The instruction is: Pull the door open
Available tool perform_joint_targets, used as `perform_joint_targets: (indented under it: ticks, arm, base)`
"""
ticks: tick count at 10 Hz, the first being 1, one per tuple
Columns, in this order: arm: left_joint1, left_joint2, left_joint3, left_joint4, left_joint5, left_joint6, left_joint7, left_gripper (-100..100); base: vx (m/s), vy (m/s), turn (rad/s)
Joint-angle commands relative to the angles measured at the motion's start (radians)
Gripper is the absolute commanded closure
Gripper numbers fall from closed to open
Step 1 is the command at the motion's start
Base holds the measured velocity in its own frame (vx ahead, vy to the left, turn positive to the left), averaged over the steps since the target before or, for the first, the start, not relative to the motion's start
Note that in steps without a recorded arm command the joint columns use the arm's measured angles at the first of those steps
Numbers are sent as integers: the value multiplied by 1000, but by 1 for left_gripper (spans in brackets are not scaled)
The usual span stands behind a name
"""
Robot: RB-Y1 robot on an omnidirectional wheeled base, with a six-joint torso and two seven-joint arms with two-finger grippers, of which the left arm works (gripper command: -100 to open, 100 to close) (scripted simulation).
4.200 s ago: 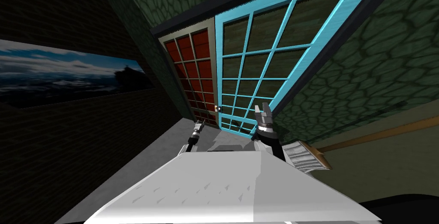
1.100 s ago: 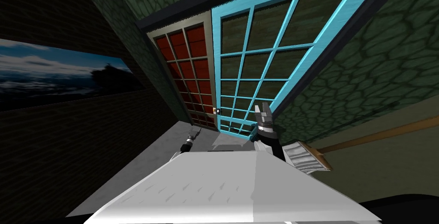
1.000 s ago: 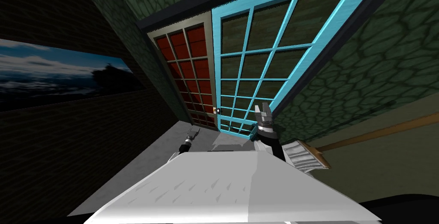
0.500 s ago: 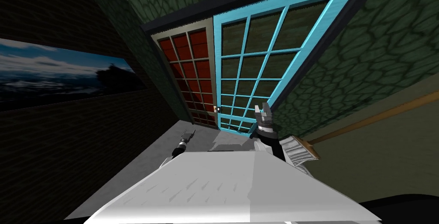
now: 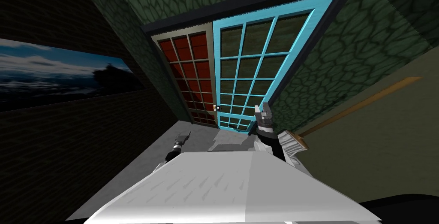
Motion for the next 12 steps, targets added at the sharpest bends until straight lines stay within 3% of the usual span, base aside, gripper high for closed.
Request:
perform_joint_targets:
  ticks: [1,4,6,10,12]
  arm:
    - [10,0,29,2,6,0,-4,-100]
    - [6,-18,79,22,15,2,-11,-100]
    - [-10,-50,107,35,19,2,-13,-100]
    - [-56,-122,117,45,14,1,-12,-100]
    - [-74,-147,115,45,11,0,-12,-100]
  base:
    - [-37,26,-105]
    - [3,31,-134]
    - [112,12,-224]
    - [196,-28,-186]
    - [189,0,-156]
